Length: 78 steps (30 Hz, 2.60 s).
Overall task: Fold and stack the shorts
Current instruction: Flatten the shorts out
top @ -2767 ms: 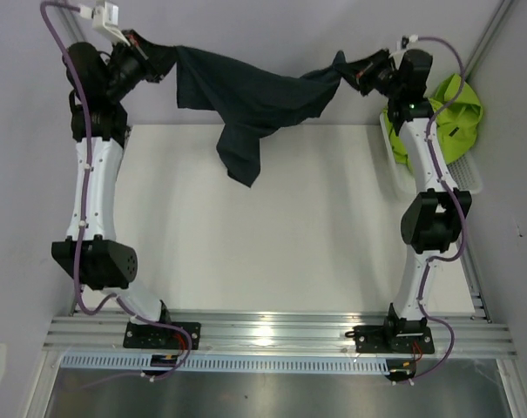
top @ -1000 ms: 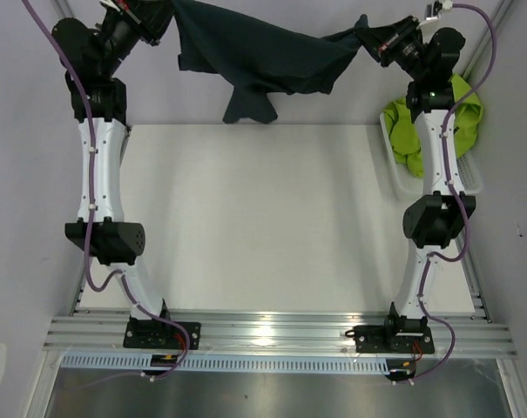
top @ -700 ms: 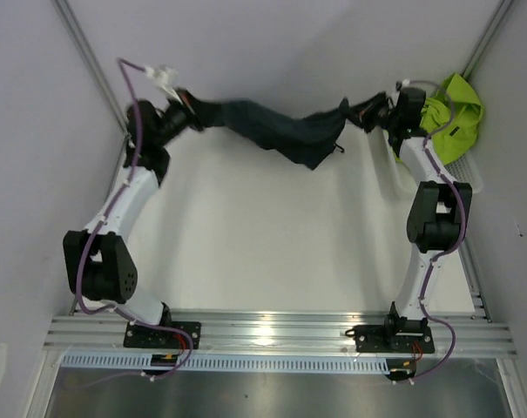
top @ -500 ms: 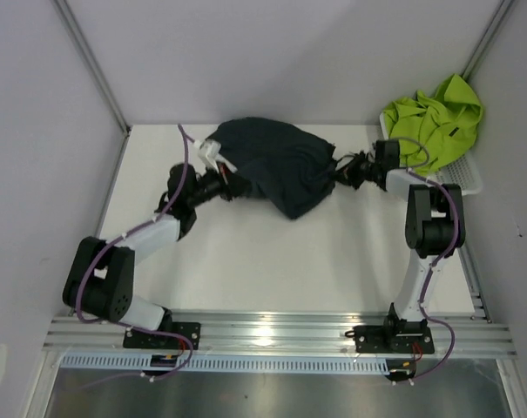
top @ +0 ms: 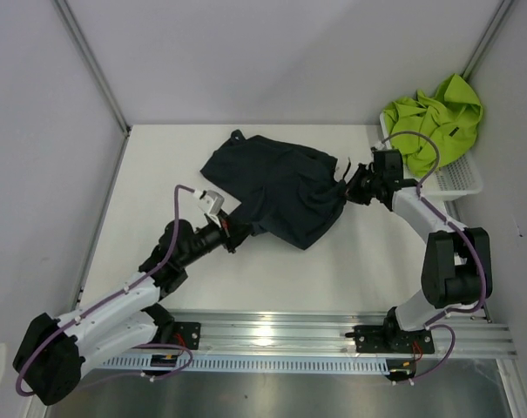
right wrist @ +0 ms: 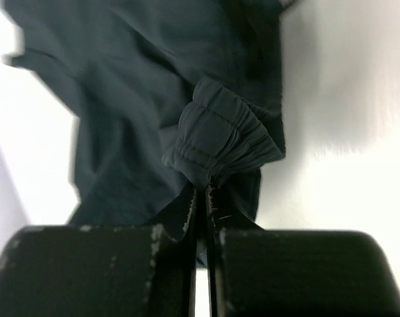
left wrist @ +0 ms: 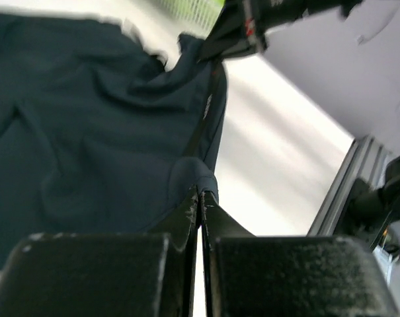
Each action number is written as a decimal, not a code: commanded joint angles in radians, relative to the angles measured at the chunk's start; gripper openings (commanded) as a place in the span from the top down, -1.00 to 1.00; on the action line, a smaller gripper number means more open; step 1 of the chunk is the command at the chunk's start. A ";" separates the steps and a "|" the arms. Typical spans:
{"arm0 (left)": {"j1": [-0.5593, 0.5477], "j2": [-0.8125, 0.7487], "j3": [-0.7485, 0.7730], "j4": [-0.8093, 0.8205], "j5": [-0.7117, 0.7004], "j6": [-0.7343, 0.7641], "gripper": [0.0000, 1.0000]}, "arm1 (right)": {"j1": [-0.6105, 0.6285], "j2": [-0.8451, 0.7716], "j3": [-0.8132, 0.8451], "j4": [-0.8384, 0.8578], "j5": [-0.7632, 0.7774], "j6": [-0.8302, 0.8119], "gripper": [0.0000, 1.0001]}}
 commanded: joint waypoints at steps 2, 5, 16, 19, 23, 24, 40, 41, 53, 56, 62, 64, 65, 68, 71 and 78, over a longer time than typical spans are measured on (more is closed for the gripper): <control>-0.027 -0.102 -0.089 -0.171 -0.159 0.037 1.00 | 0.074 0.030 0.018 -0.159 0.135 -0.135 1.00; -0.028 -0.266 -0.178 -0.273 -0.196 -0.009 1.00 | 0.115 0.019 -0.008 -0.237 0.233 -0.138 0.89; -0.039 -0.503 -0.252 -0.411 -0.133 -0.059 0.69 | 0.076 -0.096 -0.076 -0.290 0.272 -0.149 -0.08; -0.039 -0.501 -0.211 -0.477 -0.188 -0.043 0.69 | 0.059 -0.141 -0.090 -0.278 0.264 -0.143 -0.10; -0.038 -0.497 -0.133 -0.598 -0.329 -0.028 0.92 | 0.024 -0.190 -0.120 -0.243 0.224 -0.129 -0.11; -0.038 -0.503 -0.127 -0.614 -0.349 -0.029 0.96 | 0.017 -0.194 -0.126 -0.232 0.215 -0.123 -0.11; -0.038 -0.693 -0.145 -0.757 -0.635 -0.154 1.00 | -0.047 -0.021 -0.103 -0.055 0.023 -0.066 -0.18; -0.038 -0.689 -0.136 -0.775 -0.671 -0.163 1.00 | -0.043 -0.016 -0.120 -0.052 0.022 -0.068 -0.16; -0.002 -0.580 -0.053 -0.837 -0.975 -0.218 1.00 | 0.045 -0.052 -0.177 -0.063 -0.024 -0.080 0.70; 0.022 -0.561 -0.071 -0.823 -0.940 -0.217 1.00 | 0.056 -0.036 -0.182 -0.075 -0.023 -0.085 0.86; 0.042 -0.526 -0.073 -0.792 -0.915 -0.206 1.00 | 0.069 -0.023 -0.189 -0.092 -0.049 -0.115 0.83; 0.047 -0.505 -0.064 -0.778 -0.908 -0.192 0.99 | 0.076 -0.023 -0.188 -0.100 -0.062 -0.132 0.84; 0.048 -0.479 -0.061 -0.769 -0.909 -0.183 0.89 | 0.083 -0.024 -0.180 -0.116 -0.070 -0.143 0.83; 0.051 -0.437 -0.021 -0.772 -0.903 -0.166 0.32 | 0.105 -0.018 -0.154 -0.185 -0.069 -0.206 0.85; 0.051 -0.422 0.016 -0.798 -0.921 -0.183 -0.38 | 0.125 -0.041 -0.148 -0.233 -0.082 -0.250 0.84; 0.051 -0.373 0.077 -0.789 -0.912 -0.175 -0.84 | 0.146 -0.099 -0.133 -0.316 0.023 -0.253 0.78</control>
